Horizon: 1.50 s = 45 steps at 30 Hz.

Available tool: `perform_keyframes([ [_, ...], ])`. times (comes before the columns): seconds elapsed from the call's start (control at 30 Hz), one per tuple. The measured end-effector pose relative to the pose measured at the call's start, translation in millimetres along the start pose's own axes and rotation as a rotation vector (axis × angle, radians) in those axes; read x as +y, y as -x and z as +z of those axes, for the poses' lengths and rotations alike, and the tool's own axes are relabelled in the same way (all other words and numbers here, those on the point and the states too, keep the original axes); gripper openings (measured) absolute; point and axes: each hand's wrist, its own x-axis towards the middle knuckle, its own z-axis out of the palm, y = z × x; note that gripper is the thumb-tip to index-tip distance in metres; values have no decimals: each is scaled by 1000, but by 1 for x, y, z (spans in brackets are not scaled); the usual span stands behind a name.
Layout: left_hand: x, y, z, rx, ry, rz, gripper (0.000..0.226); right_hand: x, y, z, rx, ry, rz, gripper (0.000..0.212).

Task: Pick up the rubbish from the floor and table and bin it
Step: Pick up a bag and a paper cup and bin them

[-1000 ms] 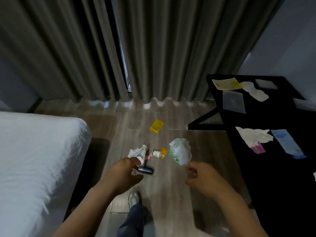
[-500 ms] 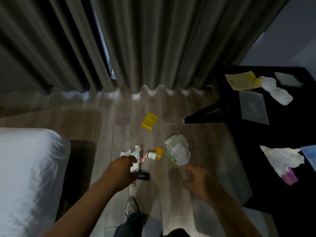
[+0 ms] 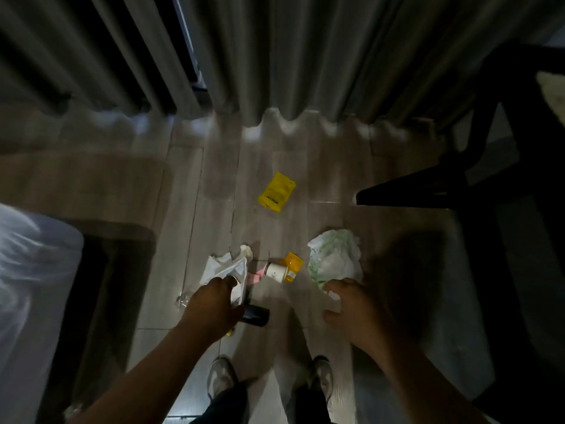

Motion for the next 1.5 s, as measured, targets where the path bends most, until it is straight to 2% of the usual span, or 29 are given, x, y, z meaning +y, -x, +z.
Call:
perform_keyframes([
  [0.13, -24, -61, 60, 17, -23, 0, 57, 37, -67, 60, 9, 35, -23, 55],
  [0.27, -53, -121, 118, 63, -59, 15, 56, 69, -126, 121, -4, 108, -118, 58],
  [0.4, -85, -179, 176, 127, -89, 40, 66, 99, -179, 182, -18, 227, -197, 51],
  [0.53, -117, -239, 224, 217, -127, 93, 83, 121, -240, 236, -50, 208, -227, 53],
  [0.63, -142, -285, 253, 305, -219, 143, 106, 125, -305, 268, -12, 223, -257, 49],
  [0.77, -165, -333, 282, 363, -325, 133, 112, 125, -372, 298, 55, 373, -321, 55],
  [0.83, -172, -343, 291, 389, -248, 161, 106, 125, -385, 310, 99, 412, -367, 56],
  [0.9, -176, -342, 294, 403, -196, 195, 89, 125, -388, 316, 90, 442, -378, 60],
  [0.97, -178, -334, 288, 376, -157, 153, 66, 126, -381, 317, 79, 418, -336, 66],
  [1.03, -180, -326, 285, 363, -111, 100, 54, 127, -373, 319, 85, 375, -296, 70],
  [1.27, -188, -327, 290, 394, -62, 159, 55, 137, -371, 331, 78, 368, -296, 67],
  [1.5, -191, -317, 280, 493, -24, 267, 32, 139, -369, 337, 109, 345, -261, 72],
])
